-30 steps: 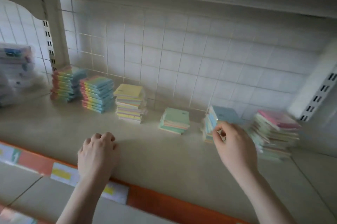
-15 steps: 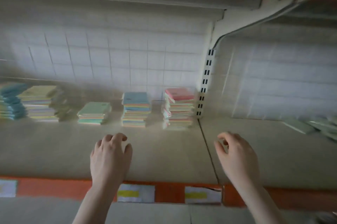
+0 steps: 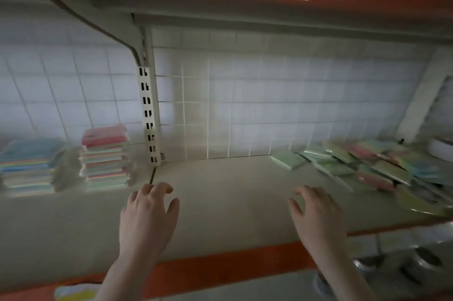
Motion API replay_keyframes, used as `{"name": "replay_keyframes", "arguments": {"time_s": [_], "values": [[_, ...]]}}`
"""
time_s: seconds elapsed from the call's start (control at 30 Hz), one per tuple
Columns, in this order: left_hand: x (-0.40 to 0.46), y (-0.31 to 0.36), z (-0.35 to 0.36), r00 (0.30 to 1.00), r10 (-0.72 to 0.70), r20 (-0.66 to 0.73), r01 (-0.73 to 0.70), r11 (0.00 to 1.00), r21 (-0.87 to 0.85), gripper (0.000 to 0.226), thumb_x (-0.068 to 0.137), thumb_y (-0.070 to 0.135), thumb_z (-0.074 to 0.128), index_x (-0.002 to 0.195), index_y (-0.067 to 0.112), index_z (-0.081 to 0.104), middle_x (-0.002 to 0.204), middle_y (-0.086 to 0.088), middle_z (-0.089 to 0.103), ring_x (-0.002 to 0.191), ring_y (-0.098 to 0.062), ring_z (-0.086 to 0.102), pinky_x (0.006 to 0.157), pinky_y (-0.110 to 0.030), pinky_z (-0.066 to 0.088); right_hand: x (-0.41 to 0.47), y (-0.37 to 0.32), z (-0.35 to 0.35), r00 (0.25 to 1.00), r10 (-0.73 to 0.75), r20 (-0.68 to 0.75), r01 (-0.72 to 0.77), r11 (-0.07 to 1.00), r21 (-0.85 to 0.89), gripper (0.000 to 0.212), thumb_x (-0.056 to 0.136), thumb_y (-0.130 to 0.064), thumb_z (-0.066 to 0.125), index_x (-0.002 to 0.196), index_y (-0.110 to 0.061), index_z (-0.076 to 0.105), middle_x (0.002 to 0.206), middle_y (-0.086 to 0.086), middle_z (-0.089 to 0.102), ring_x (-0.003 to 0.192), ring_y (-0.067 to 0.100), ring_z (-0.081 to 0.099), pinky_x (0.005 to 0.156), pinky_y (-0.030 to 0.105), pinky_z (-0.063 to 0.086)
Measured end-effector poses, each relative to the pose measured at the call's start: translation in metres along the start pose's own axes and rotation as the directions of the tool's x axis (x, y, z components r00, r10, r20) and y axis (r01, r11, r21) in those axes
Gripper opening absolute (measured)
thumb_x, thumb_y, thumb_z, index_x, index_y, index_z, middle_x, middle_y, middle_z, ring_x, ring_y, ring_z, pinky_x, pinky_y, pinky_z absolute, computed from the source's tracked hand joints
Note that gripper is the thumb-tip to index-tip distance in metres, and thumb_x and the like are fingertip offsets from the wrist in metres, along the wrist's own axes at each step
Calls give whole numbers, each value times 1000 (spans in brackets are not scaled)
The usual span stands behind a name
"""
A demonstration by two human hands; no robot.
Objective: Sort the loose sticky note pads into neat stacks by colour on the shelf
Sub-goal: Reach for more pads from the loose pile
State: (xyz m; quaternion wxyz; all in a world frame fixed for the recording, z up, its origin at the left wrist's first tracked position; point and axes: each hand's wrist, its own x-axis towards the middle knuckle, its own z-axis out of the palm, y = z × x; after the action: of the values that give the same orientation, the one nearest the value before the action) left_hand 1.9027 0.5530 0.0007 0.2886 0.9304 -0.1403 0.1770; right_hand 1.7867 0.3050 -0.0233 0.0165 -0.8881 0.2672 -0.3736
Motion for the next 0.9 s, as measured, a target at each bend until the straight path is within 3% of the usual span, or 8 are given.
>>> {"name": "replay_keyframes", "arguments": {"time_s": [0.1, 0.2, 0.3, 0.43, 0.6, 0.7, 0.9], "values": [[9, 22, 18, 998, 42, 48, -43, 999, 2, 31, 88, 32, 60, 117, 21, 61, 120, -4, 59, 113, -28, 49, 90, -38, 40, 9, 28, 5, 989, 121, 80, -116, 991, -65, 24, 71, -19, 78, 89, -8, 68, 80, 12, 65, 72, 33, 62, 65, 38, 50], [18, 47, 38, 991, 90, 98, -89, 996, -14, 38, 89, 35, 59, 124, 22, 57, 127, -2, 56, 118, -26, 48, 93, -36, 40, 18, 49, 4, 986, 151, 77, -141, 982, -128, 30, 73, -24, 77, 98, -10, 68, 89, 10, 67, 82, 32, 64, 71, 38, 50], [22, 78, 60, 973, 159, 165, -155, 987, -35, 43, 90, 38, 57, 130, 23, 53, 133, 1, 52, 123, -23, 45, 96, -35, 38, 28, 81, -2, 967, 201, 154, -179, 973, -148, 32, 87, -33, 61, 115, -16, 61, 109, 5, 64, 102, 26, 59, 85, 36, 44], [24, 115, 86, 946, 229, 231, -224, 973, -45, 50, 89, 43, 55, 135, 25, 48, 140, 4, 47, 131, -20, 40, 102, -36, 36, 39, 129, -2, 977, 193, 92, -181, 976, -123, 33, 65, -20, 83, 92, -8, 70, 87, 10, 69, 80, 33, 66, 71, 42, 55], [18, 162, 123, 936, 206, 284, -212, 977, -12, 64, 85, 56, 47, 141, 26, 42, 149, -2, 38, 140, -22, 29, 111, -41, 29, 69, 197, -3, 987, 148, 65, -145, 988, -56, 27, 83, -33, 67, 104, -16, 68, 109, 8, 64, 103, 29, 61, 84, 43, 53], [8, 197, 145, 952, 151, 266, -148, 988, -31, 65, 84, 54, 47, 141, 23, 43, 149, -5, 38, 141, -23, 29, 113, -41, 26, 91, 241, -8, 989, 105, 105, -103, 994, -25, 34, 90, -34, 57, 118, -17, 62, 125, 6, 57, 119, 26, 51, 97, 42, 45], [-2, 291, 195, 952, 130, 276, -133, 991, -6, 62, 92, 55, 38, 147, 28, 29, 157, 1, 22, 146, -17, 13, 116, -38, 18, 131, 340, -19, 971, 93, 219, -84, 995, -52, 39, 95, -33, 48, 126, -11, 55, 120, 9, 58, 114, 28, 51, 91, 38, 43]]}}
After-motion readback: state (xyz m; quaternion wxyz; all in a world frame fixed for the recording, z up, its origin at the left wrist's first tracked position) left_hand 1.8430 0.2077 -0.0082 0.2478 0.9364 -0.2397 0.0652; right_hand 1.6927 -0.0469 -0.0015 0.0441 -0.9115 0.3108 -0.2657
